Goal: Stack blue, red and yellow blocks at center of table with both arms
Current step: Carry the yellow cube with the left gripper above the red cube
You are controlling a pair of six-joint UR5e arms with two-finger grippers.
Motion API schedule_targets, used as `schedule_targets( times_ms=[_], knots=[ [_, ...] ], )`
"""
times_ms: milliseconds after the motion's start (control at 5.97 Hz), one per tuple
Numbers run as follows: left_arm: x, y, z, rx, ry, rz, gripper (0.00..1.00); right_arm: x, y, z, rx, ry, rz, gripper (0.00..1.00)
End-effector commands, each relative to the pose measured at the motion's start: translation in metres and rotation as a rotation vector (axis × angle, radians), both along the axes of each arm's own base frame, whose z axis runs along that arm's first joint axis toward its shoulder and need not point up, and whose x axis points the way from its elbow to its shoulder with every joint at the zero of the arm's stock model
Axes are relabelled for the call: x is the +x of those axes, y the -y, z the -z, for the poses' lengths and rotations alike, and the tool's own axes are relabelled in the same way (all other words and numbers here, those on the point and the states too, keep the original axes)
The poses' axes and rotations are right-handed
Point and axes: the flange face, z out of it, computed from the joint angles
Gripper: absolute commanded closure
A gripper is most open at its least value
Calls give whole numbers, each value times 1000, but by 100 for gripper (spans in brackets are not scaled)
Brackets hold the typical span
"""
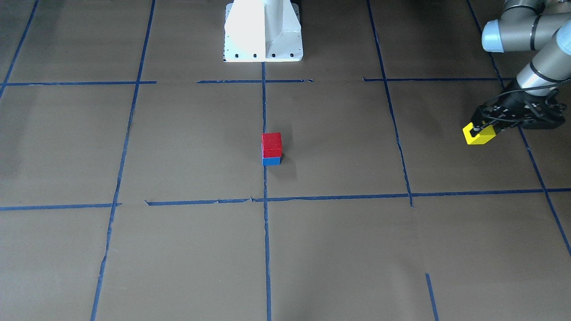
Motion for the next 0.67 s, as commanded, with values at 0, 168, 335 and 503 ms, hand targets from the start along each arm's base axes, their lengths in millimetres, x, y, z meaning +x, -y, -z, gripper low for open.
schedule_targets(
  times_ms=[0, 168, 335, 503],
  knots=[
    [68, 35, 136, -8, 8, -64, 100, 0, -1, -1, 1, 0, 0, 0],
    [110, 43, 202, 5, 83, -64, 100, 0, -1, -1, 1, 0, 0, 0],
    [157, 30, 263, 30, 166, -82, 100, 0, -1, -1, 1, 0, 0, 0],
    [197, 13, 302, 7, 127, -81, 100, 0, -1, -1, 0, 0, -1, 0]
  ],
)
